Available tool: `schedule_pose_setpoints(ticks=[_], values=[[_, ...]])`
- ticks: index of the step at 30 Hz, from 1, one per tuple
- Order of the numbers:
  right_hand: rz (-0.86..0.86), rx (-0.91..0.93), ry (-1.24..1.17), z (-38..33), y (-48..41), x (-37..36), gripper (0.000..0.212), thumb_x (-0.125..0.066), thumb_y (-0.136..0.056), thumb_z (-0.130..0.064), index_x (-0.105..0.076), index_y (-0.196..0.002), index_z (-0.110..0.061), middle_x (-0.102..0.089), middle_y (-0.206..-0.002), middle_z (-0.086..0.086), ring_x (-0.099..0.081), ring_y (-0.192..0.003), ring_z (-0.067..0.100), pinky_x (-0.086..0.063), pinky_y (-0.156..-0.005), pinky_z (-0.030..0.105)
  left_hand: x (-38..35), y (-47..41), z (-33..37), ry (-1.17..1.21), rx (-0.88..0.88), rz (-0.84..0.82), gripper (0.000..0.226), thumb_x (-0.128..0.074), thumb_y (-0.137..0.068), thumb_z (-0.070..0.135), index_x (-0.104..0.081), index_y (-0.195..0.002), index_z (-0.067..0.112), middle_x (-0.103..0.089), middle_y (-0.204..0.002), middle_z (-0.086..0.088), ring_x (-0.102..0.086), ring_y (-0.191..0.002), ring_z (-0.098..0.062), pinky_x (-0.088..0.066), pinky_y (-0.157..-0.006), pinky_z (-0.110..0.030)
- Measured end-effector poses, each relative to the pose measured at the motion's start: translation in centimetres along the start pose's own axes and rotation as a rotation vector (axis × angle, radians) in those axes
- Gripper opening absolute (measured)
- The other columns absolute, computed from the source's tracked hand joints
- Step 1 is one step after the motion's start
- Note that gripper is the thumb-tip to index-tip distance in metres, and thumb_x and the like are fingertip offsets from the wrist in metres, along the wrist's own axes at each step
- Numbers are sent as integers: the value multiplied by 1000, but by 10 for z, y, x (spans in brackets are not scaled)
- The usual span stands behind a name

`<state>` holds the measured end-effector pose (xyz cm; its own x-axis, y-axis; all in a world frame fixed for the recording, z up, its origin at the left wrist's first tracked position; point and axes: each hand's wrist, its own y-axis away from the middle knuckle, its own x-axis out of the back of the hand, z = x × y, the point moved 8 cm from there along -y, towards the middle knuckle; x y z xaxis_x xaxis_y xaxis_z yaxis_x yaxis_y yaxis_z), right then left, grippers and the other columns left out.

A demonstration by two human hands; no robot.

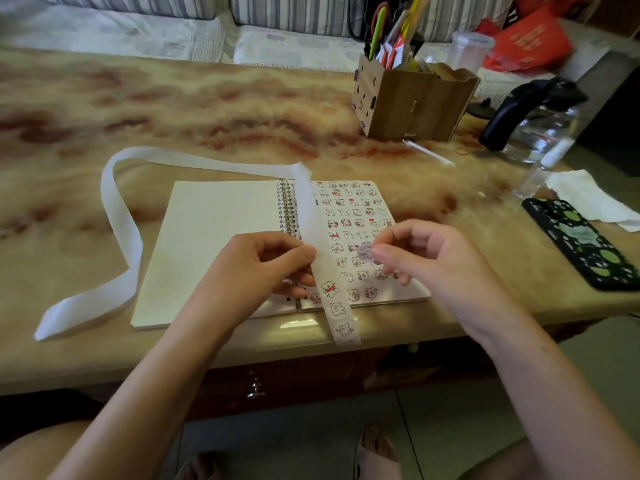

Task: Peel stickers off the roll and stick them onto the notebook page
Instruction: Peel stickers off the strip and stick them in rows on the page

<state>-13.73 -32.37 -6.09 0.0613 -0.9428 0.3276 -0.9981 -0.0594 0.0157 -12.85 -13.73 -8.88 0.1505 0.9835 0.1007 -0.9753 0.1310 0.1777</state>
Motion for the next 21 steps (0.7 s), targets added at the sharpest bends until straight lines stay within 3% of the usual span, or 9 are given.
schedule_pose_setpoints(ticks=[5,9,16,21], values=[[-20,-193,64,21,-2,19,8,-72,-80,-12,-71,-84,-6,-69,-69,1,-55,-49,0,-39,-48,17,0,-1,-2,-12,10,-1,12,-63,-87,13,-71,-83,4,-74,-74,-6,-69,-64,-11,-58,-61,-21],[-33,-248,140,27,-1,21,5,-74,-77,-12,-72,-80,-8,-68,-64,-1,-54,-50,3,-36,-42,11,0,-1,-3,-20,11,-1,12,-64,-87,13,-71,-83,5,-74,-74,-6,-68,-64,-10,-58,-62,-20],[-58,-263,200,30,-1,17,5,-75,-78,-12,-72,-79,-8,-70,-62,-5,-51,-48,-1,-35,-42,7,0,-1,-3,-33,18,-5,13,-63,-87,14,-71,-87,4,-74,-75,-7,-69,-64,-11,-59,-63,-22],[-64,-261,247,32,-2,16,5,-76,-77,-16,-73,-78,-12,-74,-71,0,-50,-50,0,-41,-52,9,0,-1,-3,-33,19,-9,13,-62,-88,14,-71,-87,4,-74,-75,-7,-69,-64,-11,-58,-62,-21]])
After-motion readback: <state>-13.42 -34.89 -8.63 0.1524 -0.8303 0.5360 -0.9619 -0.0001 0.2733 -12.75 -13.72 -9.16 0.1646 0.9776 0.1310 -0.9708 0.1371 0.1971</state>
